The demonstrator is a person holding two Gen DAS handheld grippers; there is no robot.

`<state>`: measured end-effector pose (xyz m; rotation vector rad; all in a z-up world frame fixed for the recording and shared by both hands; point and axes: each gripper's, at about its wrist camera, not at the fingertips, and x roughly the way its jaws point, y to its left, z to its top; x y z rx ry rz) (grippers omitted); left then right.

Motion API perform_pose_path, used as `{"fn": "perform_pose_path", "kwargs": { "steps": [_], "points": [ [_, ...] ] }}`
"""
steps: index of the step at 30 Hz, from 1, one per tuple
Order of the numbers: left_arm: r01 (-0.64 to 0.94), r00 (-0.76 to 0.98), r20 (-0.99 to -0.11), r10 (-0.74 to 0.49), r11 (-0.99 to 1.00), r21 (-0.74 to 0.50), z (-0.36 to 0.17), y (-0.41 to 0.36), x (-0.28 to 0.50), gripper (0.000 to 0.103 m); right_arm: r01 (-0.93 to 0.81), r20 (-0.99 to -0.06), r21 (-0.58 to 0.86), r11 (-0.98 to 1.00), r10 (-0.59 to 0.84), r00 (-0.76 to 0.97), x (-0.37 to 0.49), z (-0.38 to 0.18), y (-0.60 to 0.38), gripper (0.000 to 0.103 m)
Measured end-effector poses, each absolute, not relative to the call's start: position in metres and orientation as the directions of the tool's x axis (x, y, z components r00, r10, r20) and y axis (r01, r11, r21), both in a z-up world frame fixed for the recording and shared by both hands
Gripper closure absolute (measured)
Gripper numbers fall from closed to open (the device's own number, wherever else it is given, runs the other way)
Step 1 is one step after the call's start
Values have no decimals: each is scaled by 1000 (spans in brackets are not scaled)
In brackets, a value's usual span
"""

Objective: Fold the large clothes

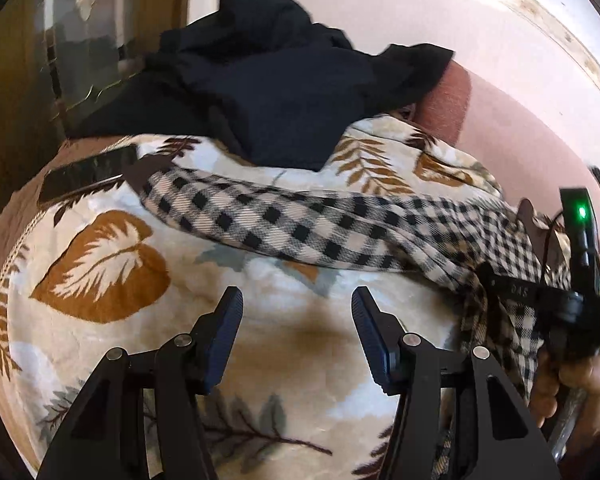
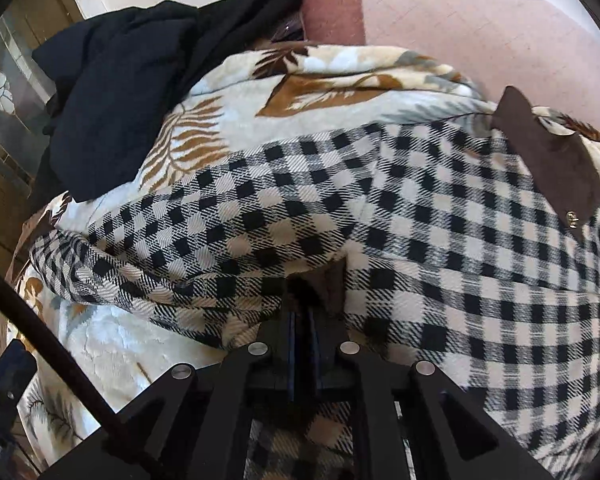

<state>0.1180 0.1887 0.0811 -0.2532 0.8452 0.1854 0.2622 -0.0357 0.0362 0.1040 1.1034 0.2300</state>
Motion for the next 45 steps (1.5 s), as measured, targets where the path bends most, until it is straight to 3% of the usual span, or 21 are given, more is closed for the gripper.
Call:
{"fn": "perform_pose_path", "kwargs": {
  "steps": [3, 6, 12, 17, 24, 28, 31, 33, 35, 36, 39, 42, 45],
  "points": [
    [-302, 648, -757, 85, 941, -153, 85, 208, 119, 47, -158, -863, 188, 969, 240, 444, 258, 46, -29, 93],
    [-390, 651, -748, 126, 902, -187, 89, 241, 115, 46, -210, -829, 156, 965, 244, 503, 244, 70, -16, 82],
    [-578, 617, -770, 161, 757, -305, 78, 321, 102, 44, -315, -823, 99, 944, 256, 508, 244, 86, 32, 82],
    [-657, 614, -773, 159, 646, -389, 70, 368, 91, 43, -266, -837, 138, 954, 256, 483, 280, 76, 64, 82],
    [-675, 605, -779, 168, 628, -388, 66, 393, 85, 43, -375, -836, 400, 836, 500, 225, 285, 46, 120, 84],
    [-672, 603, -789, 117, 609, -422, 54, 403, 87, 43, -541, -854, 375, 753, 507, 115, 232, 33, 151, 84],
    [-664, 613, -787, 71, 586, -464, 47, 405, 88, 43, -557, -845, 380, 739, 523, 117, 212, 35, 147, 83],
    [-645, 632, -774, 32, 574, -504, 44, 406, 88, 43, -573, -835, 431, 697, 549, 40, 202, 33, 148, 84],
    [-634, 636, -771, 16, 579, -512, 44, 403, 89, 43, -642, -862, 394, 657, 507, -10, 182, 29, 160, 84],
    [-628, 640, -768, 12, 585, -513, 45, 401, 90, 43, -704, -880, 329, 630, 474, 13, 167, 33, 166, 84],
    [-608, 661, -750, -4, 584, -539, 48, 398, 87, 39, -734, -851, 321, 599, 523, 54, 158, 56, 165, 84],
    [-598, 687, -726, -10, 559, -574, 51, 397, 78, 36, -686, -785, 321, 653, 588, 192, 176, 87, 157, 84],
    [-572, 715, -699, -34, 546, -612, 52, 394, 73, 31, -609, -770, 309, 730, 568, 290, 201, 90, 158, 84]
  ]
}}
